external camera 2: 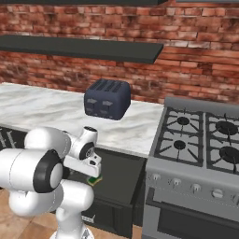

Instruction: Restock the sink supplies by placing the sponge and soap dispenser on the counter and next to the sink. Make sure the soap dispenser is upright.

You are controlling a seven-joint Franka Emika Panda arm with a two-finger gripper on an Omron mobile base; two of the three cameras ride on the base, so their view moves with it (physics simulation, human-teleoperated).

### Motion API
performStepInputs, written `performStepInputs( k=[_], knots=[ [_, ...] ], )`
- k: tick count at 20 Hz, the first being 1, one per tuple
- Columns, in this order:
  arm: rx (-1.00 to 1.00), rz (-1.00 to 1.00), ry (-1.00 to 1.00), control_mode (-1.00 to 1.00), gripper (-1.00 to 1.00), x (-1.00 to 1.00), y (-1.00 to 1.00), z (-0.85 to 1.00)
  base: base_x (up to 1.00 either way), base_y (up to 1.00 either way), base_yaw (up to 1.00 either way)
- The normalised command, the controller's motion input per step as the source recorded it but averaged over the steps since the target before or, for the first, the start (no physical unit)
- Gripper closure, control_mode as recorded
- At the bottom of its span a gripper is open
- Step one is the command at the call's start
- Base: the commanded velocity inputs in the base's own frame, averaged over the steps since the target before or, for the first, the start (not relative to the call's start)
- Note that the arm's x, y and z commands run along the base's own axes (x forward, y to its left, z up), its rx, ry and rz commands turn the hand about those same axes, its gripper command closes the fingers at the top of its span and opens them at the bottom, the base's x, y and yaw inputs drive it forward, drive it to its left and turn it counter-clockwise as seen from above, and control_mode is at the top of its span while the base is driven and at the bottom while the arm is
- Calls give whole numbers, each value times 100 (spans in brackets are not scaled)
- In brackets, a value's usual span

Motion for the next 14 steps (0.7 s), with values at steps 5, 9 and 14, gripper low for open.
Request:
performStepInputs(
  k=[5,9,14],
  knots=[
    [0,-15,-4,-100,-100,0,0,-7,0,0,0],
    [-1,-13,-3,-100,-100,2,-5,-22,0,0,0],
    [-7,-13,-1,-100,-100,12,-2,-41,0,0,0]
  ],
)
